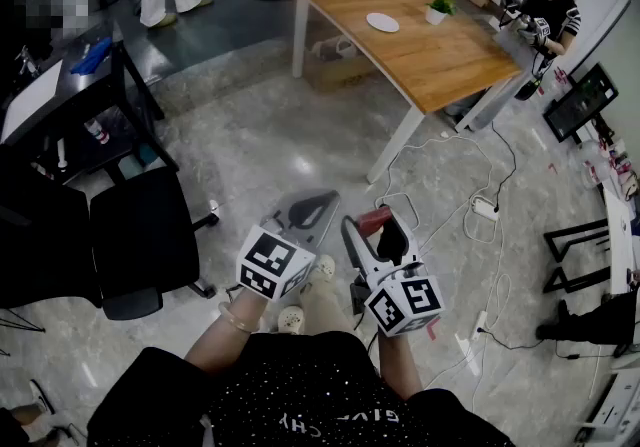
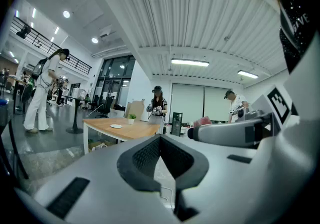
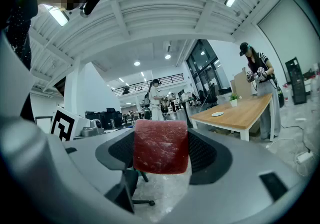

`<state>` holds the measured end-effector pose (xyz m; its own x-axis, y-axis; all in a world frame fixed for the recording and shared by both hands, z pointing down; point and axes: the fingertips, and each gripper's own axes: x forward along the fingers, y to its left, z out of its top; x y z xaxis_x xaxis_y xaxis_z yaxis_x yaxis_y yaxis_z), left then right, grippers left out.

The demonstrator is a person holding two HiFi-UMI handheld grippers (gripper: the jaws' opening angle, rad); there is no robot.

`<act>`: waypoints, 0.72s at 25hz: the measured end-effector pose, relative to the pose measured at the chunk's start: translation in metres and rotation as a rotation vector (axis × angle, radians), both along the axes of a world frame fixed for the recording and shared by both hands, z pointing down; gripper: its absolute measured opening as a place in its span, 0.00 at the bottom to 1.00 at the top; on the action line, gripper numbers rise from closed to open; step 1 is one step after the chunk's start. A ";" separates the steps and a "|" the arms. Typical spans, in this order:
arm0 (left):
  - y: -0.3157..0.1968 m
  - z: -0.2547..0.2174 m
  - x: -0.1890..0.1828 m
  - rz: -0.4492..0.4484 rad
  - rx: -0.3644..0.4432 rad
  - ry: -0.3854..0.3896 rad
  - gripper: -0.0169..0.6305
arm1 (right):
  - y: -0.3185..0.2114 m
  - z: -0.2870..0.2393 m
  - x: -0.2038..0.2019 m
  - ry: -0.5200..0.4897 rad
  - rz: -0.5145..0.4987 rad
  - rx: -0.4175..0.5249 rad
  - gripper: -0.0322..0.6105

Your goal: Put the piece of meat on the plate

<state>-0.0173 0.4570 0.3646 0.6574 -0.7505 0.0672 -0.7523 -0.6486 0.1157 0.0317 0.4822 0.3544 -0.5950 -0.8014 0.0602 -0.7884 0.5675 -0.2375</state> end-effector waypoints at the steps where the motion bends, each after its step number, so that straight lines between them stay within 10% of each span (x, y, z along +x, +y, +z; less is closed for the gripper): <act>1: -0.005 0.000 0.000 0.000 0.001 0.009 0.04 | -0.006 0.001 0.001 0.006 0.001 0.001 0.54; 18: -0.181 0.015 0.016 -0.036 -0.057 -0.038 0.04 | -0.188 0.004 0.027 0.049 -0.014 0.003 0.54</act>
<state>-0.0017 0.2757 0.3793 0.6266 -0.7677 0.1343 -0.7793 -0.6146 0.1226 0.0589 0.2947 0.3585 -0.6023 -0.7935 0.0875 -0.7913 0.5789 -0.1968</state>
